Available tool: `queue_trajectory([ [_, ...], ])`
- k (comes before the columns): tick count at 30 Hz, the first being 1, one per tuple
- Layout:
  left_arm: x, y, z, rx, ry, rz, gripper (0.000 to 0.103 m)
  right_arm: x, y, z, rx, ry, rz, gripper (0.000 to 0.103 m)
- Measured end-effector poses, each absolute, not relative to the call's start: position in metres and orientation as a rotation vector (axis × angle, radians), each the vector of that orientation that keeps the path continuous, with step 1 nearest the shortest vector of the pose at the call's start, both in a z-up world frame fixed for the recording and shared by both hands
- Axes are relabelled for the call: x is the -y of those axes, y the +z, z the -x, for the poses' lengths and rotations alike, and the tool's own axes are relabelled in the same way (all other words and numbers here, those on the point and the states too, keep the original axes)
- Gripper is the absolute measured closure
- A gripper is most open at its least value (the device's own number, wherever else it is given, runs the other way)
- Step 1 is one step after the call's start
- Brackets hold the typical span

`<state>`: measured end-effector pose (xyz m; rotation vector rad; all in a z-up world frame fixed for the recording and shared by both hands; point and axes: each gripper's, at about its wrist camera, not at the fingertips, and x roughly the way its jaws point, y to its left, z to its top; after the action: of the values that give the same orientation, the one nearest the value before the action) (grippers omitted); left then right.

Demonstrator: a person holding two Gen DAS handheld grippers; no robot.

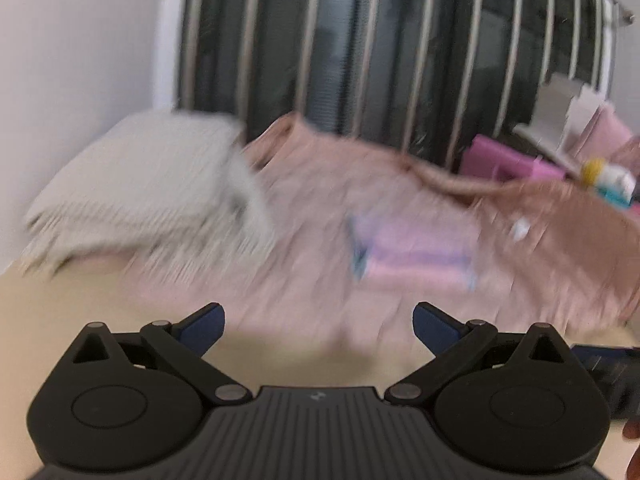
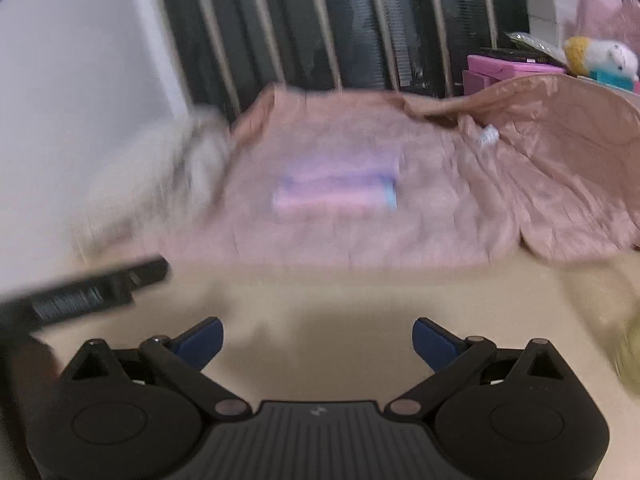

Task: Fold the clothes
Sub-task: 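Reach both grippers to the folded pink-blue garment and pinch its edges, then lift the garment with both grippers so it unfolds and hangs open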

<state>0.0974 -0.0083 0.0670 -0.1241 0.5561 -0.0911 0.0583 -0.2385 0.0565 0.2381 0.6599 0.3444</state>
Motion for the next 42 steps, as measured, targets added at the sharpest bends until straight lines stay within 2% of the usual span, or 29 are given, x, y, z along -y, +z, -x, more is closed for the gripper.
queue_trajectory([
  [3,0.006,0.077,-0.153,-0.578,-0.143,0.224,0.001,0.269,0.067,-0.124,-0.643,0.394,-0.374,0.003],
  [4,0.005,0.074,-0.177,-0.619,-0.153,0.275,0.001,0.279,0.064,-0.152,-0.674,0.388,-0.442,0.006],
  [6,0.007,0.063,-0.219,-0.704,-0.156,0.338,0.010,0.292,0.054,-0.193,-0.736,0.359,-0.512,0.017],
  [8,0.010,0.048,-0.254,-0.797,-0.145,0.377,0.031,0.300,0.040,-0.229,-0.773,0.330,-0.565,0.019],
  [9,0.012,0.039,-0.269,-0.841,-0.140,0.394,0.034,0.302,0.031,-0.244,-0.796,0.322,-0.587,0.021],
  [11,0.011,0.023,-0.289,-0.899,-0.157,0.453,0.056,0.304,0.015,-0.268,-0.837,0.317,-0.624,0.031],
  [12,0.009,0.017,-0.298,-0.922,-0.167,0.485,0.064,0.303,0.008,-0.277,-0.859,0.325,-0.632,0.043],
  [13,0.006,0.014,-0.302,-0.930,-0.178,0.526,0.081,0.300,0.001,-0.286,-0.887,0.337,-0.623,0.066],
  [14,0.003,0.012,-0.306,-0.935,-0.189,0.563,0.087,0.295,-0.003,-0.290,-0.899,0.341,-0.603,0.080],
  [15,0.002,0.012,-0.309,-0.930,-0.193,0.583,0.087,0.290,-0.004,-0.292,-0.885,0.335,-0.572,0.092],
  [16,0.002,0.014,-0.310,-0.916,-0.187,0.586,0.087,0.286,-0.004,-0.294,-0.867,0.328,-0.539,0.092],
  [21,0.005,0.033,-0.301,-0.850,-0.215,0.550,0.101,0.268,0.020,-0.285,-0.793,0.364,-0.440,0.097],
  [23,0.005,0.043,-0.293,-0.813,-0.238,0.542,0.102,0.265,0.036,-0.275,-0.763,0.378,-0.406,0.097],
  [27,0.004,0.078,-0.268,-0.722,-0.265,0.551,0.103,0.268,0.102,-0.219,-0.624,0.436,-0.376,0.098],
  [32,-0.008,0.170,-0.206,-0.527,-0.322,0.562,0.103,0.273,0.187,-0.148,-0.445,0.508,-0.339,0.098],
  [38,-0.016,0.303,-0.091,-0.232,-0.405,0.498,0.103,0.279,0.288,-0.063,-0.229,0.588,-0.293,0.098],
  [42,-0.020,0.372,-0.027,-0.109,-0.440,0.484,0.103,0.284,0.351,-0.002,-0.079,0.656,-0.272,0.098],
])
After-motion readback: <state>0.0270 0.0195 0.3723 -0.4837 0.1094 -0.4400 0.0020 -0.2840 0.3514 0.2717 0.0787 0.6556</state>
